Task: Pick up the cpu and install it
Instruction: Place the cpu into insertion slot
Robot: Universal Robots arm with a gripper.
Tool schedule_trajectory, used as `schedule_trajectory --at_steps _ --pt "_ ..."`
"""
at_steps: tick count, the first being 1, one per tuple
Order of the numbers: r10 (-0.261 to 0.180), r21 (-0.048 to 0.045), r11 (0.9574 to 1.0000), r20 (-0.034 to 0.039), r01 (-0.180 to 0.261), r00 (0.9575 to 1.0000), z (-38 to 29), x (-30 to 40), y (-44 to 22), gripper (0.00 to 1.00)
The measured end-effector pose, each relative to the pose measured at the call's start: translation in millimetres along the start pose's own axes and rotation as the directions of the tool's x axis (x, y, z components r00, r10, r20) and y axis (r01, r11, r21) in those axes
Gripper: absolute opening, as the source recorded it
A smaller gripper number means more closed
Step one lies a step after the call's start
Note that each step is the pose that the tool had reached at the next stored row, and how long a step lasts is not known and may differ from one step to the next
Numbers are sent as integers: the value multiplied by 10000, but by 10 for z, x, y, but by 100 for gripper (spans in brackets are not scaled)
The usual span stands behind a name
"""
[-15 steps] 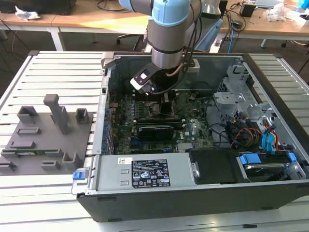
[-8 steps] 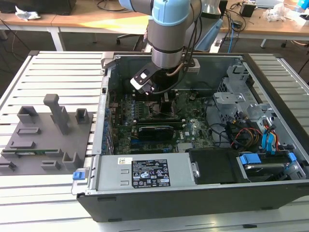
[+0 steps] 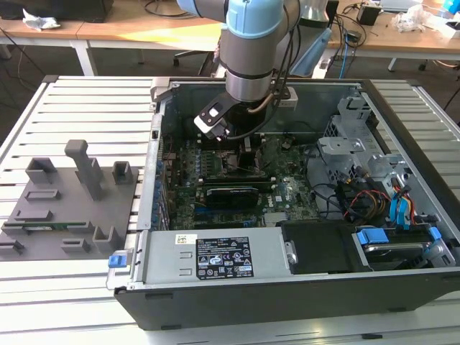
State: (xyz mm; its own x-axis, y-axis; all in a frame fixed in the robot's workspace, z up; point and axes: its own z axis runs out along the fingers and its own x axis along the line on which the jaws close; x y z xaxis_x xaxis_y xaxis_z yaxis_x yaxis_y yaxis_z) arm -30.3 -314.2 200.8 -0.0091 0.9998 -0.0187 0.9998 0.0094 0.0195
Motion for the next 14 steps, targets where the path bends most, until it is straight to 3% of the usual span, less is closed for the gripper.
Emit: schedule_trajectory --at_steps 8,14 --pt "0 -1 10000 -1 0 10000 -3 0 0 53" --pt "113 0 9999 -12 -113 9999 -47 0 1 53"
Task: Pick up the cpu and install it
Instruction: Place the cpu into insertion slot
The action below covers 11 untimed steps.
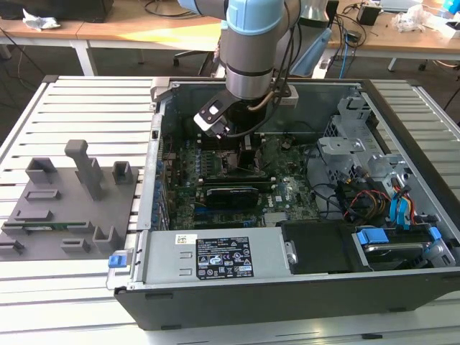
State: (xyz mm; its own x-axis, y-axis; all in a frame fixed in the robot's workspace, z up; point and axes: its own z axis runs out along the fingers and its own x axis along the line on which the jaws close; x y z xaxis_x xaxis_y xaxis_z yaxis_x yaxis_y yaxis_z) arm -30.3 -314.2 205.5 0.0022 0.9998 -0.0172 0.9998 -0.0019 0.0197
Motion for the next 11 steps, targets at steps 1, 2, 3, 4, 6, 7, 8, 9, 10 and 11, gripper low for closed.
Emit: schedule_trajectory --at_steps 1,2,3,4,6,7,8,9,10,11 --pt "142 3 9999 4 -142 9999 0 0 0 53" --pt "396 9 9992 10 -396 9992 -1 -1 0 53" --pt "624 12 9980 15 -624 9980 0 -1 0 53" --pt "661 13 9978 16 -661 9978 2 -1 0 53" --pt "660 13 9978 16 -660 9978 4 0 7 53" --pt "649 13 9979 15 -649 9979 5 0 12 53" --pt "622 12 9981 13 -622 9981 7 1 13 53" --pt "604 12 9982 12 -604 9982 8 3 13 53" --pt "577 11 9983 13 -577 9983 8 4 14 53" --pt "525 11 9986 12 -525 9986 8 5 14 53"
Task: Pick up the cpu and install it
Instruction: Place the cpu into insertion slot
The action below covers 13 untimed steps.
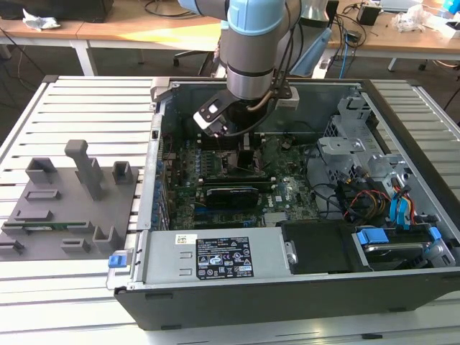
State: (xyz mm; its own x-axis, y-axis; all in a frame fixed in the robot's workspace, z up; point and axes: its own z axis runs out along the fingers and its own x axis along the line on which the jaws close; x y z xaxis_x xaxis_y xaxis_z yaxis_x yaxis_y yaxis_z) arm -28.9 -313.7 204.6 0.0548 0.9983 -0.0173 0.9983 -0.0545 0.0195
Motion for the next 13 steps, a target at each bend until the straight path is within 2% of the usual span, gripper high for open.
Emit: schedule_trajectory --at_steps 13 --pt "-149 -2 9999 -2 149 9999 25 1 1 53"
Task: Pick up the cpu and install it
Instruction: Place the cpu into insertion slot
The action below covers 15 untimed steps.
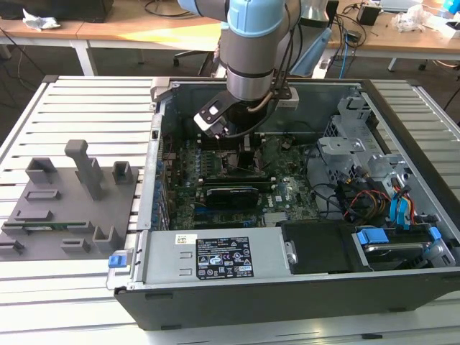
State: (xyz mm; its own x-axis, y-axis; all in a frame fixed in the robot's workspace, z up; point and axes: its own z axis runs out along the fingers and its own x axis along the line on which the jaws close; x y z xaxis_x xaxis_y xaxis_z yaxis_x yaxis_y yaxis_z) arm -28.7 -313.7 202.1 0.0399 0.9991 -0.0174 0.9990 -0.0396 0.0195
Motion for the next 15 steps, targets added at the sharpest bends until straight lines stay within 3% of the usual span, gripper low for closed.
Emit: schedule_trajectory --at_steps 15 --pt "-1 0 10000 -4 1 10000 18 1 3 53"
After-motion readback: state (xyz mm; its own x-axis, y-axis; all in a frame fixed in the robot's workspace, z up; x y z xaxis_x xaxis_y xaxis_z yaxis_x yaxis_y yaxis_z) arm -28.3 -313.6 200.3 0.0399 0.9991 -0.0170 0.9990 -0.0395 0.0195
